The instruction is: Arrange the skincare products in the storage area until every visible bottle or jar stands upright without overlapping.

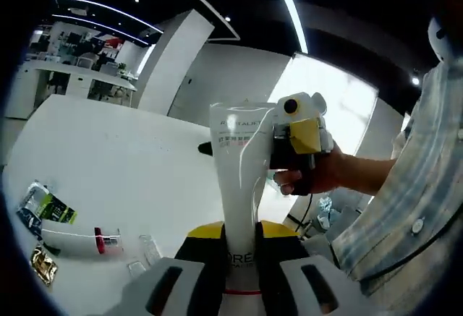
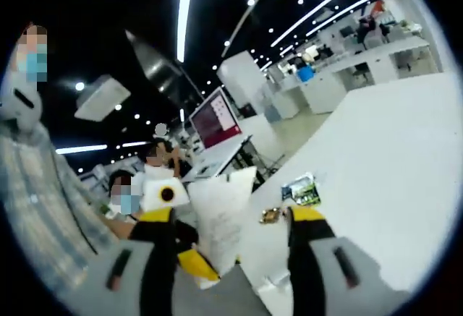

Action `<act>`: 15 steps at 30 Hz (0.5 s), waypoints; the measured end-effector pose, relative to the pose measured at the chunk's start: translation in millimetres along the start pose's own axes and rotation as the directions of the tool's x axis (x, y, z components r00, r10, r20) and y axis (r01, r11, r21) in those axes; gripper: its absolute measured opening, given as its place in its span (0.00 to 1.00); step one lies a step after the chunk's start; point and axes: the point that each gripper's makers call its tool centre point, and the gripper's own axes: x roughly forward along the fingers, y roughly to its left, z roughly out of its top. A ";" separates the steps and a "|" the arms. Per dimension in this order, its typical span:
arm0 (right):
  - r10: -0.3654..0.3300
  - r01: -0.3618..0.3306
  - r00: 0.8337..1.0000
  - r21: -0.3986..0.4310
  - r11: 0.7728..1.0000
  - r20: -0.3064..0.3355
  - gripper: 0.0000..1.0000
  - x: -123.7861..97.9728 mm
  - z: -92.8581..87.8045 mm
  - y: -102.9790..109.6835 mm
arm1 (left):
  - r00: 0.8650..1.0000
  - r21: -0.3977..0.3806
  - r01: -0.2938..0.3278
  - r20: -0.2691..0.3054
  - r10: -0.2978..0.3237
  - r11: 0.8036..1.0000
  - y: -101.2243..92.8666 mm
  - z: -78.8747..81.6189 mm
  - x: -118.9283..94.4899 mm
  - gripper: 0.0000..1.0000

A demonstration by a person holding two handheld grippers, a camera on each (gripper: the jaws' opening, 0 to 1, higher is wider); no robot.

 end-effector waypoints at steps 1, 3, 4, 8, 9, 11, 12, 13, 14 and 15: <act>-0.001 0.001 1.000 -0.001 1.000 0.000 0.61 2.7 -1.4 2.2 | 1.000 -0.005 -0.004 0.012 0.004 1.000 0.6 3.0 -0.6 0.13; -0.004 0.004 1.000 -0.012 1.000 -0.013 0.61 8.0 -5.9 6.2 | 0.999 -0.026 -0.020 0.048 0.021 0.999 3.2 10.7 -2.4 0.13; -0.008 0.008 1.000 -0.016 1.000 -0.013 0.61 10.8 -7.3 7.5 | 0.997 -0.040 -0.030 0.064 0.032 0.999 4.9 14.0 -3.6 0.13; -0.027 0.027 1.000 -0.005 1.000 -0.011 0.60 17.4 -10.0 11.1 | 0.993 -0.073 -0.046 0.102 0.053 0.996 8.7 20.2 -6.6 0.14; -0.033 0.033 0.999 -0.015 0.999 -0.002 0.60 18.2 -9.1 11.5 | 0.993 -0.087 -0.041 0.108 0.050 0.995 8.3 21.0 -7.1 0.14; -0.045 0.045 0.999 -0.006 0.999 0.020 0.60 19.6 -5.8 11.2 | 0.990 -0.096 -0.046 0.125 0.058 0.994 8.4 23.1 -8.4 0.14; -0.047 0.047 0.999 -0.003 0.999 0.023 0.60 19.8 -5.0 11.1 | 0.989 -0.108 -0.043 0.134 0.058 0.993 7.5 24.5 -8.9 0.14; -0.070 0.070 0.997 -0.008 0.998 0.036 0.60 19.9 -1.7 8.5 | 0.988 -0.111 -0.041 0.146 0.057 0.993 6.0 25.9 -9.5 0.14; -0.075 0.075 0.996 -0.005 0.997 0.040 0.60 20.0 -0.5 8.0 | 0.987 -0.107 -0.045 0.149 0.060 0.993 5.1 26.3 -9.4 0.14; -0.073 0.073 0.996 0.002 0.997 0.046 0.59 20.4 0.7 8.6 | 0.987 -0.103 -0.050 0.149 0.065 0.993 4.9 26.7 -8.7 0.14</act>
